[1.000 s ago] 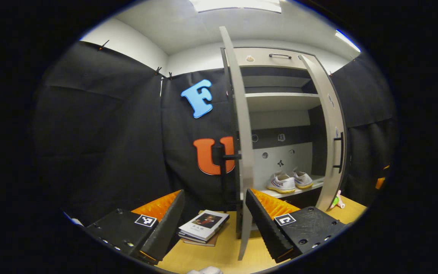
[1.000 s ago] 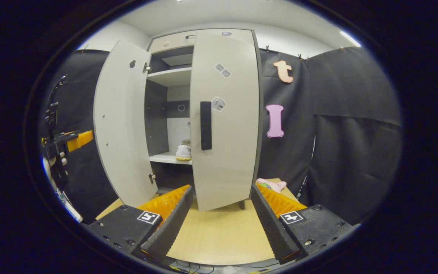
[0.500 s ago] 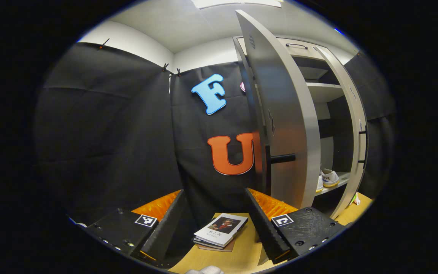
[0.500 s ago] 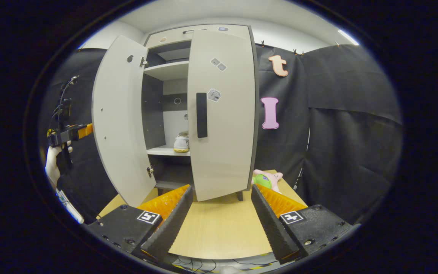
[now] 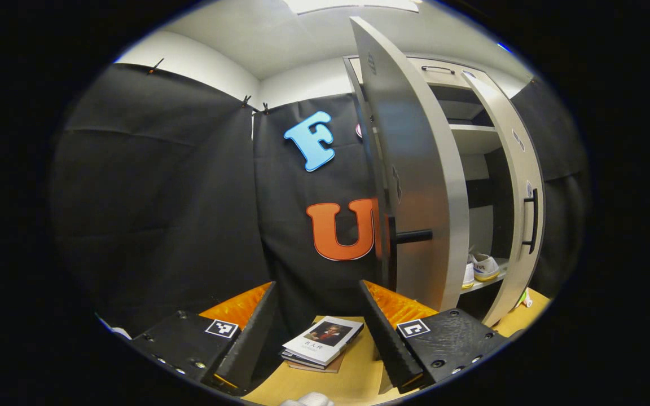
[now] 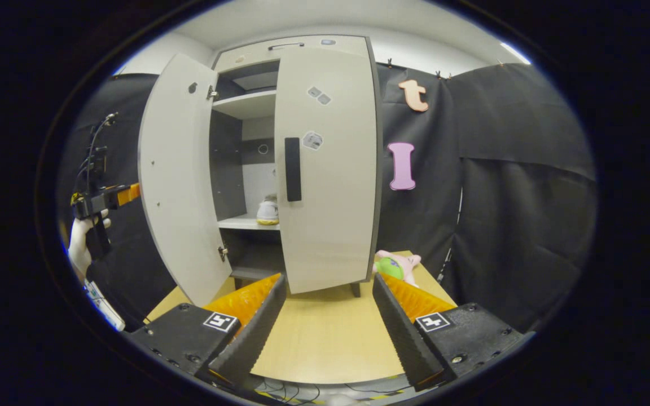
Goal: Grab one shoe with the right hand and put it into the shoe cabinet, grab the other shoe with the left hand and put it into the shoe cabinet; then close the right door with the right hand and the left door with the left hand.
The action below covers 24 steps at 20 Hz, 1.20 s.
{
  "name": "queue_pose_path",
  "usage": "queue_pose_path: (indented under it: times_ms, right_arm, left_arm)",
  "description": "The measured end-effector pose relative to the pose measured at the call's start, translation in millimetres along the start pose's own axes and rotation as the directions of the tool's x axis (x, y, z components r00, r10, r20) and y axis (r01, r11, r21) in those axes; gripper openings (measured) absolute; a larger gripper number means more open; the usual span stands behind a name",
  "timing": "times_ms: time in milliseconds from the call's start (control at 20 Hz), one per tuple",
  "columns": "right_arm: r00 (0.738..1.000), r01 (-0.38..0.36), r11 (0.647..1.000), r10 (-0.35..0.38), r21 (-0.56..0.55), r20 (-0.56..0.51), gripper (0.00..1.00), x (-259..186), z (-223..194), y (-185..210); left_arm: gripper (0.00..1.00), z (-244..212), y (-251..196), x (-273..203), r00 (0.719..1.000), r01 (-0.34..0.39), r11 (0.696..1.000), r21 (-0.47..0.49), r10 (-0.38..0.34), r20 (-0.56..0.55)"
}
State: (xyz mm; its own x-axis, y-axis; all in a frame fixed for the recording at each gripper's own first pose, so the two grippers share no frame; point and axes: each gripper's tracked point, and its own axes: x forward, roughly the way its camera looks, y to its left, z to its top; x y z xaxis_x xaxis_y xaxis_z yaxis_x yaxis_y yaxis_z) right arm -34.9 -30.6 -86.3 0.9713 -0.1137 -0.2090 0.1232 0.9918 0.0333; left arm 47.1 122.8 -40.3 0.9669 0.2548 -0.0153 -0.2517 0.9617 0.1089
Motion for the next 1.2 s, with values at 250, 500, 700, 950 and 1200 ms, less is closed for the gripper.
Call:
queue_pose_path:
  times_ms: [250,500,700,950,1200]
  right_arm:
    - [0.999,-0.039,0.999,0.039,-0.002,-0.003,1.00,7.4,6.4,-18.4]
    - [0.996,-0.092,0.996,0.092,-0.019,-0.006,0.99,18.1,13.9,-45.3]
    - [0.992,-0.128,0.991,0.128,-0.041,0.004,0.99,33.4,27.0,-62.7]
    - [0.986,-0.162,0.986,0.163,-0.027,0.041,0.99,40.9,46.9,-69.4]
    - [0.984,-0.163,0.986,0.165,-0.030,0.073,0.99,43.2,64.1,-60.1]
  left_arm:
    - [0.87,4.6,-31.6,-9.6,1.000,0.000,1.000,0.014,0.000,0.003]
    - [0.87,10.7,-88.6,-14.6,0.999,0.036,0.999,0.015,-0.036,0.011]
    - [1.00,17.4,-132.6,-7.6,0.998,0.067,0.998,-0.007,-0.067,0.011]
    - [1.00,24.3,-163.1,-18.5,0.995,0.097,0.995,-0.024,-0.097,0.015]
    - [1.00,35.4,-174.1,-48.5,0.990,0.142,0.990,-0.023,-0.141,0.016]
